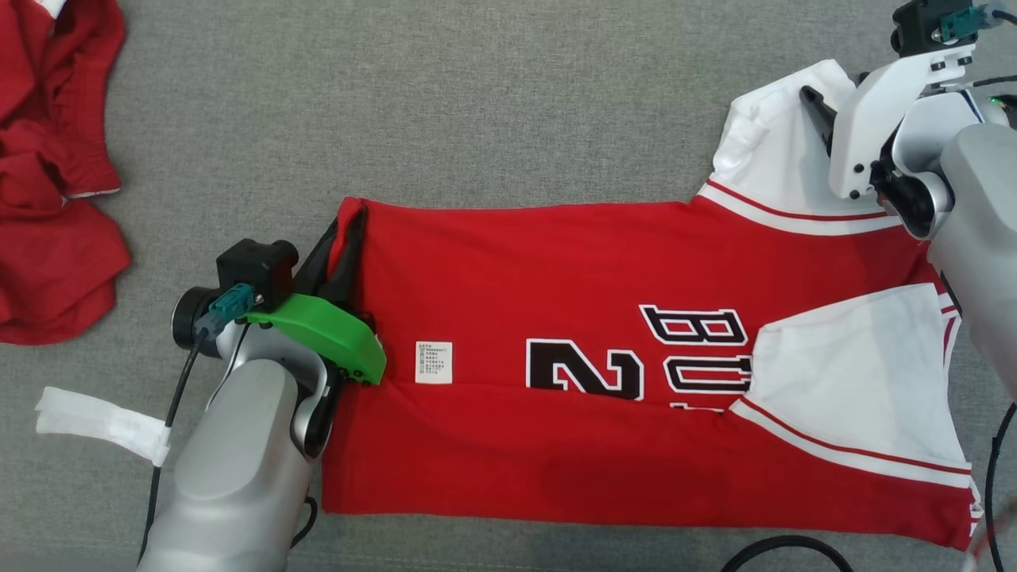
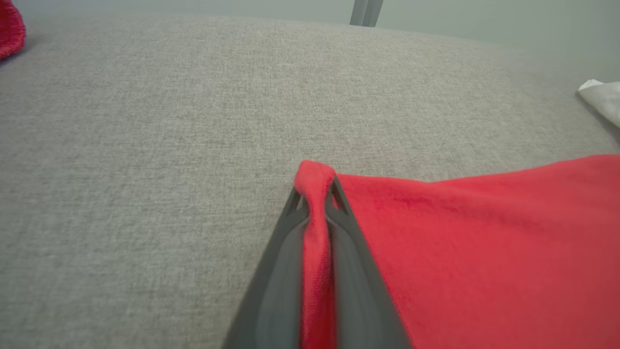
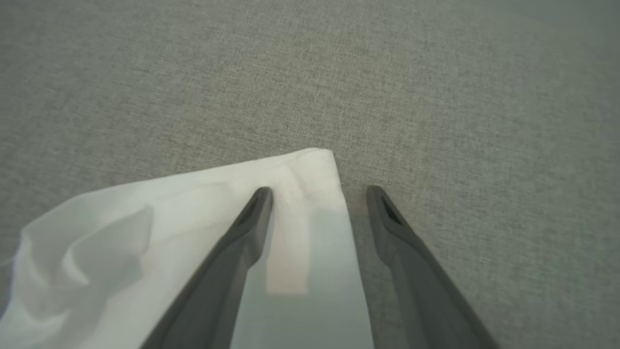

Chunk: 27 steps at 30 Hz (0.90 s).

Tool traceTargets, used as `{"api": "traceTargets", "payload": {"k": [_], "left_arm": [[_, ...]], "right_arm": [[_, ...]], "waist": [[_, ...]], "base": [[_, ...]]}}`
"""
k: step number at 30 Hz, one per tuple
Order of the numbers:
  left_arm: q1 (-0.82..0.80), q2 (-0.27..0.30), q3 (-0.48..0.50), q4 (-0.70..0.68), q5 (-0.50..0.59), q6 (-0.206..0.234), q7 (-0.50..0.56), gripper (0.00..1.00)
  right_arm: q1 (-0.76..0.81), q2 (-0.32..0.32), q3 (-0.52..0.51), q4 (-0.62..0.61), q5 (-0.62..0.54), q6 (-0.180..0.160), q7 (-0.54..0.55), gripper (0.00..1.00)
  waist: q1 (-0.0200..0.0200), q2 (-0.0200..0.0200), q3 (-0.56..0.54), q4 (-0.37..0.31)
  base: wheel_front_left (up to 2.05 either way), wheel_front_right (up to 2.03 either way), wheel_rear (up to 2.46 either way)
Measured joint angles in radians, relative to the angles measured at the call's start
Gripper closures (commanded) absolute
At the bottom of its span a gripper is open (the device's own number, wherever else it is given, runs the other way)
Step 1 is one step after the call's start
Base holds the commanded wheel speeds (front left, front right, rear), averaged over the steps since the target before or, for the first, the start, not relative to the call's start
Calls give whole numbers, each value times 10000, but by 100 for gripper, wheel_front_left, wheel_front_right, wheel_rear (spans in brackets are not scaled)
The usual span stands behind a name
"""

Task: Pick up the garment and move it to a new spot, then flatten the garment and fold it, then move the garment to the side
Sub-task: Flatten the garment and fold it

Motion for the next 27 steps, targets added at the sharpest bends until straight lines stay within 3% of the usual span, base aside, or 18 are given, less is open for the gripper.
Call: {"api": "traceTargets", "payload": {"k": [1,2,16,27], "left_arm": [[0,0,-6,2,-38,0,0,100],[-1,0,-8,0,-42,0,0,100],[380,316,151,-46,-121,0,0,100],[1396,673,215,-115,-199,0,0,100]], "right_arm": [[-75,-2,81,40,46,-6,69,69],[-135,-4,138,65,88,-10,75,100],[263,263,667,395,272,2,-2694,100],[2029,-33,1057,-765,1492,0,-4259,100]], "waist": [[0,0,45,36],[0,-2,81,64],[-1,-1,-746,-318],[-1,-2,-2170,-1010]], "base": [[0,0,0],[0,0,0],[0,0,0],[0,0,0]]}}
